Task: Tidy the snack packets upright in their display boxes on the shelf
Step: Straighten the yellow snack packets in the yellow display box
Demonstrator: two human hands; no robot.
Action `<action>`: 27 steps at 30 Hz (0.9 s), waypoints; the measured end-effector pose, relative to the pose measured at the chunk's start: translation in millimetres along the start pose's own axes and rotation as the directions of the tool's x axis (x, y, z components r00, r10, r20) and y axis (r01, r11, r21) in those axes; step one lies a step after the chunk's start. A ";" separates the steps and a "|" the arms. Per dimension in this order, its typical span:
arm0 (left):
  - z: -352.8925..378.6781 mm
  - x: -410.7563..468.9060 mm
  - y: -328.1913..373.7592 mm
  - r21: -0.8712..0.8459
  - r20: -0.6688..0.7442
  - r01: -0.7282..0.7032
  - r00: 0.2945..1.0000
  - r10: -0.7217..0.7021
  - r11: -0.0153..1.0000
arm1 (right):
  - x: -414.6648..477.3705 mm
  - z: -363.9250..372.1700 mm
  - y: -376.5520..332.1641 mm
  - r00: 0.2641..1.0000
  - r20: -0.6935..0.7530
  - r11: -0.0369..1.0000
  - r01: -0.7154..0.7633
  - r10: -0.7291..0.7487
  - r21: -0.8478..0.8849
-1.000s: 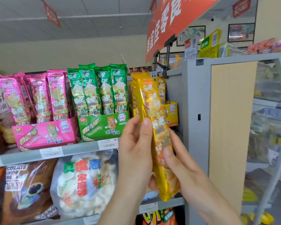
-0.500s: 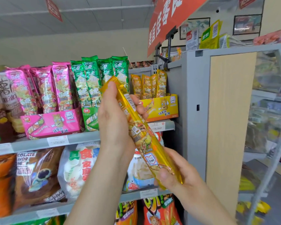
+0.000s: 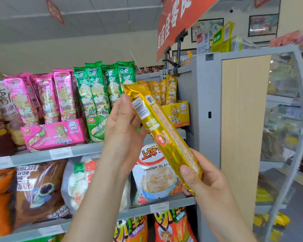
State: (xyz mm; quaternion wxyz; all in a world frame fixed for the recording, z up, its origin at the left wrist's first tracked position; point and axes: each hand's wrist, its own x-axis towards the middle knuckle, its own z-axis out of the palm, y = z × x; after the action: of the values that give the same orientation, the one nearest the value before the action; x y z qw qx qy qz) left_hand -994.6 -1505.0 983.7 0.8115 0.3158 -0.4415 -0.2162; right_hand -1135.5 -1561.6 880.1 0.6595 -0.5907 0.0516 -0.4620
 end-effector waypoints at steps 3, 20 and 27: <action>-3.8 -0.1 -4.5 0.074 -0.012 -0.060 0.998 0.061 0.996 | -1.7 2.4 6.8 0.995 -0.053 0.993 0.080 -0.084 -0.083; -1.4 12.2 -2.8 -0.144 0.046 0.112 0.993 -0.106 0.983 | -1.1 -2.6 13.5 0.973 0.160 0.986 -0.168 0.167 -0.007; 4.2 23.1 -2.7 0.224 -0.055 -0.073 0.995 0.088 0.972 | -3.8 -1.4 23.5 0.979 -0.096 0.894 0.122 -0.179 -0.431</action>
State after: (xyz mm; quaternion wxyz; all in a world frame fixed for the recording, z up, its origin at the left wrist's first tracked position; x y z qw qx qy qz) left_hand -986.4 -1522.7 996.9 0.7932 0.3931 -0.4487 -0.1222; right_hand -1125.6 -1563.0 858.4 0.4729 -0.6898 0.1485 -0.5278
